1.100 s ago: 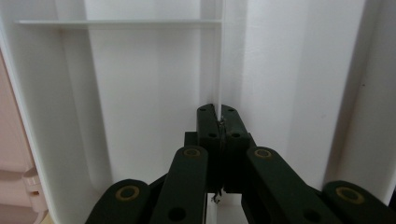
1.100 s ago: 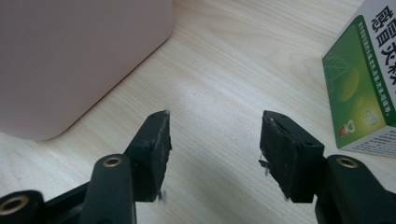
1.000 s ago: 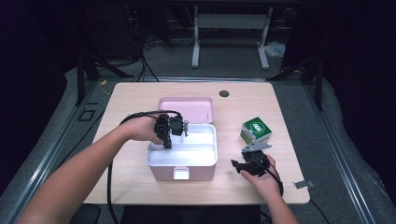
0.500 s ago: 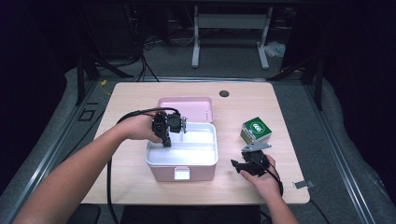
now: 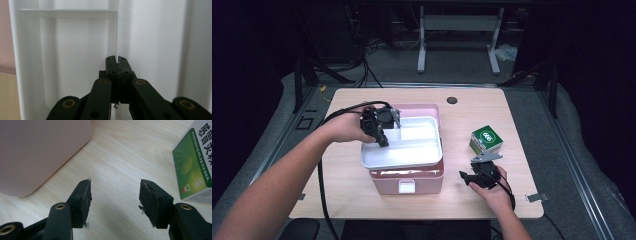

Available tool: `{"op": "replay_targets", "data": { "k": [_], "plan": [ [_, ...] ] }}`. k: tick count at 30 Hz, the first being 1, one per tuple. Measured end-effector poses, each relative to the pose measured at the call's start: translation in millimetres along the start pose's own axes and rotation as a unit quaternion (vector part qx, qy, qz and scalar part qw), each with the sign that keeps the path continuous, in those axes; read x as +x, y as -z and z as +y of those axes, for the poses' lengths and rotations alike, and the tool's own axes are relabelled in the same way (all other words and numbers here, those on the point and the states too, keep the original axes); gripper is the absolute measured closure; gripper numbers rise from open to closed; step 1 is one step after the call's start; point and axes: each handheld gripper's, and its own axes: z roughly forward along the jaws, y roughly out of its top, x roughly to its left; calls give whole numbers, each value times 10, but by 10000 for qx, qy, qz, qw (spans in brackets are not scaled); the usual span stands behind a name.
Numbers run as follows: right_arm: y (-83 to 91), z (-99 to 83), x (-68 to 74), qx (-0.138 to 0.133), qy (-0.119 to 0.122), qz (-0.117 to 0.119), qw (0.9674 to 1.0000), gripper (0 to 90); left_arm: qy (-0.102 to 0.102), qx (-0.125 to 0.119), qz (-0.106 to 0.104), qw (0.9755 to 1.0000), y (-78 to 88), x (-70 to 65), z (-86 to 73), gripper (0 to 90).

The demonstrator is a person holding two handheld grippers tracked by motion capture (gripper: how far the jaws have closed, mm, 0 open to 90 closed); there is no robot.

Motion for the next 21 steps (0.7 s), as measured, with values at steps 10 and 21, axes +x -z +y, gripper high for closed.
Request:
{"op": "replay_targets", "data": {
  "k": [10,21],
  "plan": [
    [1,-4,-8,0,-10,-9,10000,426,929,-150,133,9955,53,118,-559,896],
    [2,-3,1,-1,-39,-21,10000,425,2672,-486,456,9613,111,249,-1335,897]
  ]
}}
